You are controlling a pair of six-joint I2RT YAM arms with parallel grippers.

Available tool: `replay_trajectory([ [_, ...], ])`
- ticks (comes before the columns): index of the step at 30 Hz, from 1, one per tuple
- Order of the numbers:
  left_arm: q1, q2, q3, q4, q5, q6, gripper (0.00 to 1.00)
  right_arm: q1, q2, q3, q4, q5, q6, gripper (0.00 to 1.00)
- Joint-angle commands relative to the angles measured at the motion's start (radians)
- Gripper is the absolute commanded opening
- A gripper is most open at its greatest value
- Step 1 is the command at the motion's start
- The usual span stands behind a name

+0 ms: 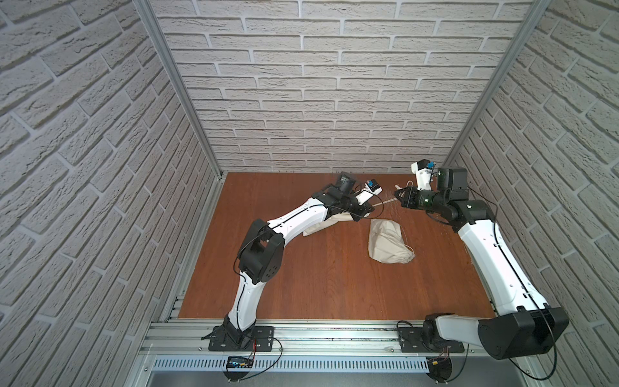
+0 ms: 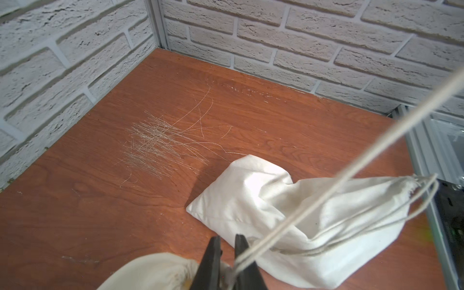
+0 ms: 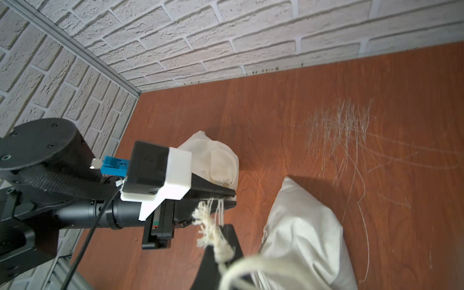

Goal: Close the soil bag
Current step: Frap the soil bag at the center of the board.

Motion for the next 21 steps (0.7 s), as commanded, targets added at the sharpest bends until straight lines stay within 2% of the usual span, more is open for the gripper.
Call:
replay_trajectory([
  [1,0.100,0.052,-0.166,-0.236,-0.411,-0.099,0.18,-0.089,-0.186,0.075,0.173,-0.002,0.018,0.03],
  [5,0.135,0.044,-0.221,-0.274,-0.546,-0.200,0.15,-0.133,-0.233,0.054,0.174,-0.005,0.018,0.03],
  [7,0.179,0.030,-0.260,-0.291,-0.563,-0.274,0.13,-0.148,-0.226,0.042,0.175,-0.017,0.017,0.03],
  [11,0.251,-0.034,-0.369,-0.346,-0.645,-0.376,0.20,-0.152,-0.184,-0.004,0.201,-0.081,0.033,0.03],
  [16,0.284,-0.135,-0.514,-0.428,-0.808,-0.458,0.21,-0.142,-0.154,-0.097,0.330,-0.143,0.103,0.03],
  [21,0.343,-0.272,-0.656,-0.432,-0.858,-0.556,0.21,-0.070,-0.101,-0.113,0.330,-0.135,0.081,0.03],
])
